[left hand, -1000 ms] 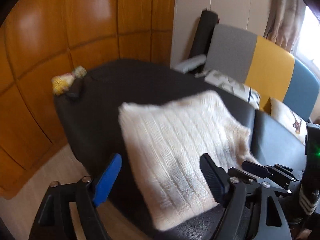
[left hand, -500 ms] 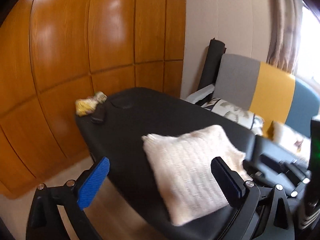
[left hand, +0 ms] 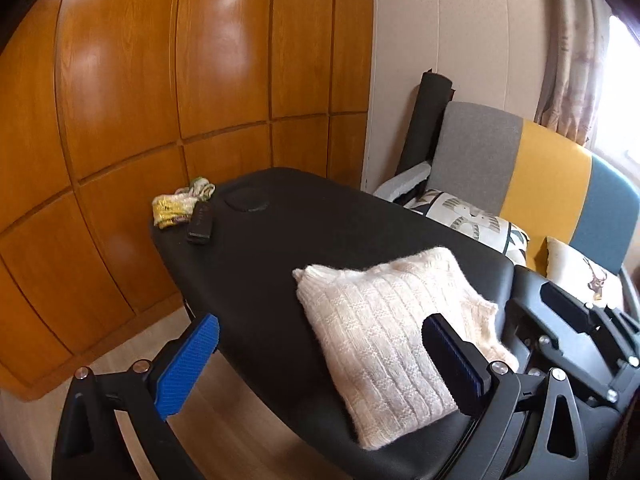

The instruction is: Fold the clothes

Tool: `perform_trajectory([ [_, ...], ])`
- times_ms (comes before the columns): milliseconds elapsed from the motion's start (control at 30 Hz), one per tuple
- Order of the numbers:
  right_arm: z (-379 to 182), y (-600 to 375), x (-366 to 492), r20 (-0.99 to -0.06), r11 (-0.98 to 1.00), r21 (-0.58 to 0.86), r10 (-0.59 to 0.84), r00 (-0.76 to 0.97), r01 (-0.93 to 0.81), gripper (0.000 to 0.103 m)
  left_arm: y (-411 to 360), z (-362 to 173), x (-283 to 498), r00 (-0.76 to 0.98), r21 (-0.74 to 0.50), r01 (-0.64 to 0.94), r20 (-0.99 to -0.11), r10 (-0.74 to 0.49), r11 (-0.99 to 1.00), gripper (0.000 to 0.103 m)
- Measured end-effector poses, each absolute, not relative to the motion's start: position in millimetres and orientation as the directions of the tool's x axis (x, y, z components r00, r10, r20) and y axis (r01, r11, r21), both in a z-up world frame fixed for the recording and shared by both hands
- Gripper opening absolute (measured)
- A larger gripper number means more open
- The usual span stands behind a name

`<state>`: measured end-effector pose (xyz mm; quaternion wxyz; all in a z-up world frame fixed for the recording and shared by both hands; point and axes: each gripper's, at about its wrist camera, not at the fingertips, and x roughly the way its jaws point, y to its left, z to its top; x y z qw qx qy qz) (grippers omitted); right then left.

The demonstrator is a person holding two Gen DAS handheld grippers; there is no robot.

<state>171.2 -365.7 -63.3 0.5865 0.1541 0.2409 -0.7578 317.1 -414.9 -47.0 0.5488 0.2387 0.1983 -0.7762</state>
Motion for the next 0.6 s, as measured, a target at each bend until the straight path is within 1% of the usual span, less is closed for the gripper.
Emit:
perform_trajectory([
  [233, -71, -374, 181, -0.557, -0.147, -0.202, -0.796, -0.237, 0.968, 0.037, -419, -48, 314, -0.286, -0.037, 0.942, -0.605, -0.743, -0.332, 0.103],
  [433, -78, -380, 181, -0.581, -0.137, -0.205, -0.779, -0.234, 0.969, 0.037, -417, -47, 318, -0.303, -0.052, 0.94, -0.576, -0.76, -0.336, 0.102],
  [600, -82, -382, 178, -0.601, -0.125, -0.193, -0.769, -0.218, 0.973, 0.037, -420, -45, 319, -0.296, -0.055, 0.944, -0.571, -0.765, -0.324, 0.102],
])
